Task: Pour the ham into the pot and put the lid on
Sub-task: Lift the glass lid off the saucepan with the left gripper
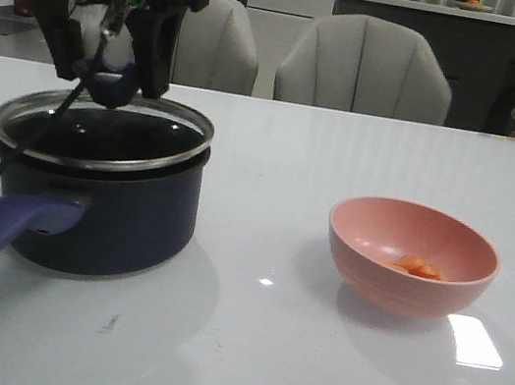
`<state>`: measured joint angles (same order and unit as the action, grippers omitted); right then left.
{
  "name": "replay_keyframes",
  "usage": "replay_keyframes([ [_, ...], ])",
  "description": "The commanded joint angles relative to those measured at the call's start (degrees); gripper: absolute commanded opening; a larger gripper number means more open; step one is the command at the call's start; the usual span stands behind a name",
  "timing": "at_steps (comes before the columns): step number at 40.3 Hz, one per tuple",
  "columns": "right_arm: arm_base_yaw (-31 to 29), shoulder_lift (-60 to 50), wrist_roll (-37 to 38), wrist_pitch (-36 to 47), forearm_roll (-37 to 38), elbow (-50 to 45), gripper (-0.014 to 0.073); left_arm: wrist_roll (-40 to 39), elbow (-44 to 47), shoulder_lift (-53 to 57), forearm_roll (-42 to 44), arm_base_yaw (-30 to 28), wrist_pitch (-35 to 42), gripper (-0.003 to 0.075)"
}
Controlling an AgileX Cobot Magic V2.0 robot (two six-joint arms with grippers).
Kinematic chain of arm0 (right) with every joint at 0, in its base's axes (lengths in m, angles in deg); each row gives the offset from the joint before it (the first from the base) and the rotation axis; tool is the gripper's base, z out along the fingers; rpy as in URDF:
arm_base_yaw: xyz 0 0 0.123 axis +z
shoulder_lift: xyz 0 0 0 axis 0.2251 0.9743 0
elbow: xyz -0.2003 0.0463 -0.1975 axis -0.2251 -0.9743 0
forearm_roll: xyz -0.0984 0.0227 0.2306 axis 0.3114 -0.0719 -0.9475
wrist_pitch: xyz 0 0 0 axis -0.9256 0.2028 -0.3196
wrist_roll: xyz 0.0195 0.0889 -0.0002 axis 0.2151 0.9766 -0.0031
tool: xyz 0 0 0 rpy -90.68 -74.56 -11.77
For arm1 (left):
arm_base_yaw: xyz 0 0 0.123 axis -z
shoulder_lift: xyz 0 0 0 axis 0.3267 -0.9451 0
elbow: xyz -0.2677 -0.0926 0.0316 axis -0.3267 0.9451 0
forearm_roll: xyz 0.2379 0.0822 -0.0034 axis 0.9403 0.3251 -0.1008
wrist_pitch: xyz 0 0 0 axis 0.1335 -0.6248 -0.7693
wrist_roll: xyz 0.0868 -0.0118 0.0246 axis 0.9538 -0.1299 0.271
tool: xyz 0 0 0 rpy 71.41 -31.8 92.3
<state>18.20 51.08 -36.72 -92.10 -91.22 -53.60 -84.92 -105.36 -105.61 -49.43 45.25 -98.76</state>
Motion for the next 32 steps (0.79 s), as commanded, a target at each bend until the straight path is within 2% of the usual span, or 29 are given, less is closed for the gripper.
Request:
replay_keyframes([
  [1, -0.27, -1.19, -0.45, 4.94, 0.47, 0.35, 0.0159, 0.52, -1.89, 5.84, 1.90, -0.43, 2.06, 0.0292],
  [11, -0.27, -1.19, -0.45, 4.94, 0.47, 0.35, 0.0159, 7.24, -1.89, 9.24, 2.04, -7.53, -4.15, 0.0292],
  [16, -0.27, -1.19, -0.45, 4.94, 0.47, 0.35, 0.0159, 9.54, -1.19, 11.46, 2.14, -13.22, -4.39, 0.0292],
  [23, -0.27, -1.19, -0.45, 4.94, 0.47, 0.35, 0.0159, 14.79, 0.55, 13.15, 1.20, -23.37, -2.47, 0.0292],
  [32, -0.27, -1.19, -0.45, 4.94, 0.47, 0.35, 0.0159, 15.16, 8.67, 12.72, 0.43, -32.16, 4.61, 0.0292],
])
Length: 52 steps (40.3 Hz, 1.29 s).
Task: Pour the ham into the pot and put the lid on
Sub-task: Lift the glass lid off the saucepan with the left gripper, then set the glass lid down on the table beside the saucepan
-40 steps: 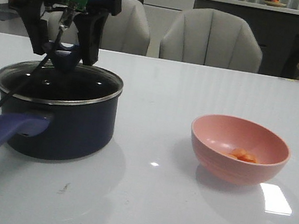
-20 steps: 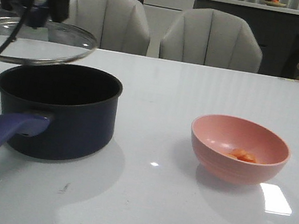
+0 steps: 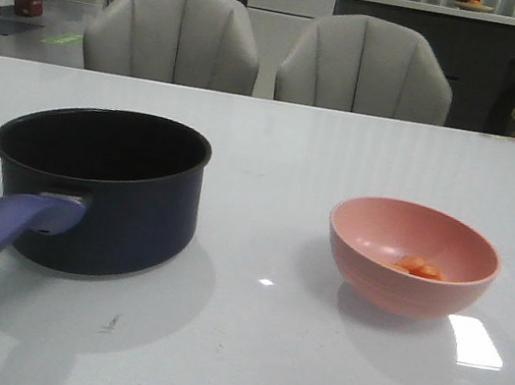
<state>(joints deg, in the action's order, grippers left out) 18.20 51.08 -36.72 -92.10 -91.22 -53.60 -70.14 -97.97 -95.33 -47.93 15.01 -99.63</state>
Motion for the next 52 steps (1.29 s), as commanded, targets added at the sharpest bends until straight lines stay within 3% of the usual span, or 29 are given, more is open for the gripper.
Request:
replay_keyframes([
  [1, -0.27, -1.19, -0.45, 4.94, 0.47, 0.35, 0.0159, 0.64, 3.01, 2.45, -1.22, -2.59, 6.80, 0.0292],
  [12, -0.33, -1.18, -0.45, 4.94, 0.47, 0.35, 0.0159, 1.01, 14.06, 0.90, -1.95, -4.62, 17.25, 0.0292],
  [24, -0.33, -1.18, -0.45, 4.94, 0.47, 0.35, 0.0159, 2.39, 14.86, -5.24, -5.77, -4.25, 17.24, 0.0299],
  [39, -0.43, -1.18, -0.45, 4.94, 0.47, 0.35, 0.0159, 2.39, 14.86, -8.26, -5.91, -4.12, 16.81, 0.0494],
  [47, -0.43, -1.18, -0.45, 4.94, 0.47, 0.35, 0.0159, 2.39, 14.30, -8.46, -5.91, -4.12, 15.62, 0.0634],
  [52, -0.43, -1.18, -0.45, 4.94, 0.47, 0.35, 0.0159, 2.39, 12.12, -8.24, -5.91, -4.12, 13.80, 0.0644],
])
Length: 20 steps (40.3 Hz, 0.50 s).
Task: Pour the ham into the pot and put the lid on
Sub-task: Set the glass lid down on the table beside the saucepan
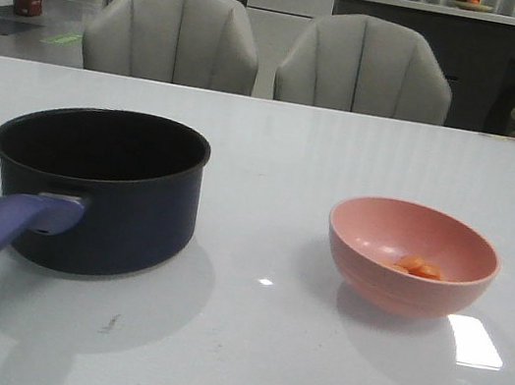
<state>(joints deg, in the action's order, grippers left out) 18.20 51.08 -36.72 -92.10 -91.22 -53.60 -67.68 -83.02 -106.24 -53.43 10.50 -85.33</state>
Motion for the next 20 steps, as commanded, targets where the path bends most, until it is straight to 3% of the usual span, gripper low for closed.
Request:
replay_keyframes([
  [1, -0.43, -1.18, -0.45, 4.94, 0.47, 0.35, 0.0159, -0.06, -3.25, 2.81, -0.85, 0.39, -0.77, 0.0643],
  [13, -0.43, -1.18, -0.45, 4.94, 0.47, 0.35, 0.0159, -0.06, -3.84, 11.70, -1.61, 2.89, -0.65, 0.0636],
  [20, -0.43, -1.18, -0.45, 4.94, 0.47, 0.35, 0.0159, -0.06, -0.47, 20.50, -2.12, 6.24, 3.41, 0.0637],
])
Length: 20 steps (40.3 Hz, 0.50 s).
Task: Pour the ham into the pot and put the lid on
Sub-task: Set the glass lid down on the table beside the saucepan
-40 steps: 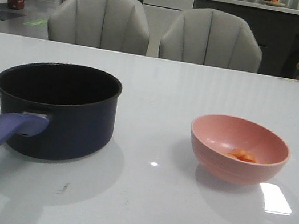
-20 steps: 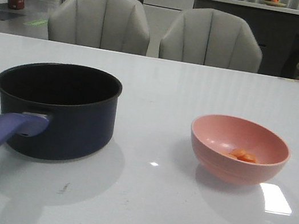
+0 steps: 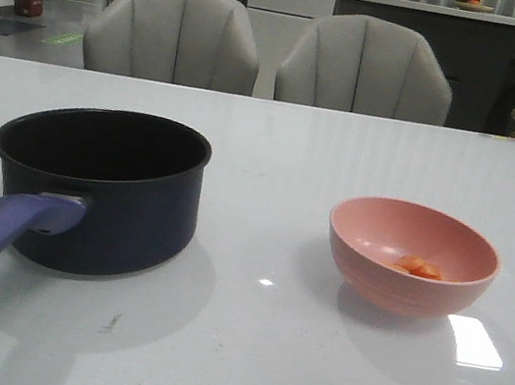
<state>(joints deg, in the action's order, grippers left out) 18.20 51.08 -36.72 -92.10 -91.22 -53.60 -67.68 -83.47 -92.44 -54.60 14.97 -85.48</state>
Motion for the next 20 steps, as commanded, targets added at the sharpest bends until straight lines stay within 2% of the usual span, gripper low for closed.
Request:
replay_keyframes([
  [1, -0.43, -1.18, -0.45, 4.94, 0.47, 0.35, 0.0159, -0.06, 0.39, 7.85, -0.96, 2.30, 4.12, 0.0636],
  [10, -0.29, -1.18, -0.45, 4.94, 0.47, 0.35, 0.0159, -0.06, 6.52, 19.85, -0.96, 3.51, 10.12, 0.0636],
  [20, -0.29, -1.18, -0.45, 4.94, 0.47, 0.35, 0.0159, -0.27, 18.72, 34.59, -4.40, 4.16, 24.71, 0.0636],
])
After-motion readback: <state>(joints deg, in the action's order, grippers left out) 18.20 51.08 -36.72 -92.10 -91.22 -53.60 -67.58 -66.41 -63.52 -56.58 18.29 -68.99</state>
